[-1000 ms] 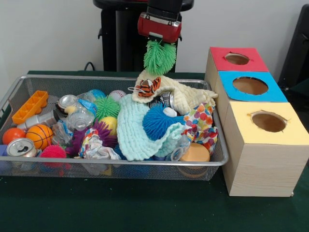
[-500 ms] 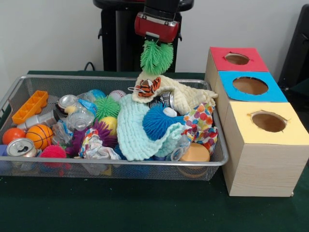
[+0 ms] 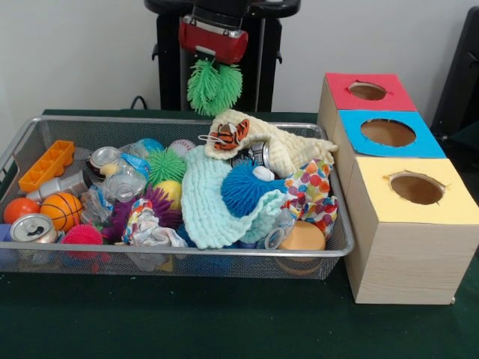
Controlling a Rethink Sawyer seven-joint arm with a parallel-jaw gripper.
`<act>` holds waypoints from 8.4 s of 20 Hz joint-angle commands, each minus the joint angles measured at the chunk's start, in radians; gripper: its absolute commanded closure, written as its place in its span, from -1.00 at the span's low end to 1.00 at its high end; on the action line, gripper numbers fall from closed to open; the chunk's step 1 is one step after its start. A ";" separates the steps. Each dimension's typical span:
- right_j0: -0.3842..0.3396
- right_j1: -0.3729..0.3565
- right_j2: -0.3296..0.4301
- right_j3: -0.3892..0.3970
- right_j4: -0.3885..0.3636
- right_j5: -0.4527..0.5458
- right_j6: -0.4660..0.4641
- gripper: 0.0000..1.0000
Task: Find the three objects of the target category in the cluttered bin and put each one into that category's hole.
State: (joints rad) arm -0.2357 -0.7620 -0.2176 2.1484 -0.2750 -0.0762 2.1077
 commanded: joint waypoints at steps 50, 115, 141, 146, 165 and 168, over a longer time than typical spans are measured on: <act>0.113 0.101 0.030 -0.147 -0.014 -0.113 0.146 -1.00; 0.284 0.135 -0.010 -0.006 0.239 -0.238 0.175 1.00; 0.247 0.100 -0.022 -0.017 0.227 -0.212 0.120 -1.00; 0.214 0.065 -0.031 -0.019 0.194 -0.181 0.088 -1.00; 0.197 0.061 -0.053 -0.096 0.173 -0.181 0.056 -1.00; 0.206 0.087 -0.057 -0.101 0.180 -0.217 0.067 -1.00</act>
State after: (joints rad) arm -0.0178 -0.7345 -0.3037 2.1525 -0.0702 -0.2759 2.1077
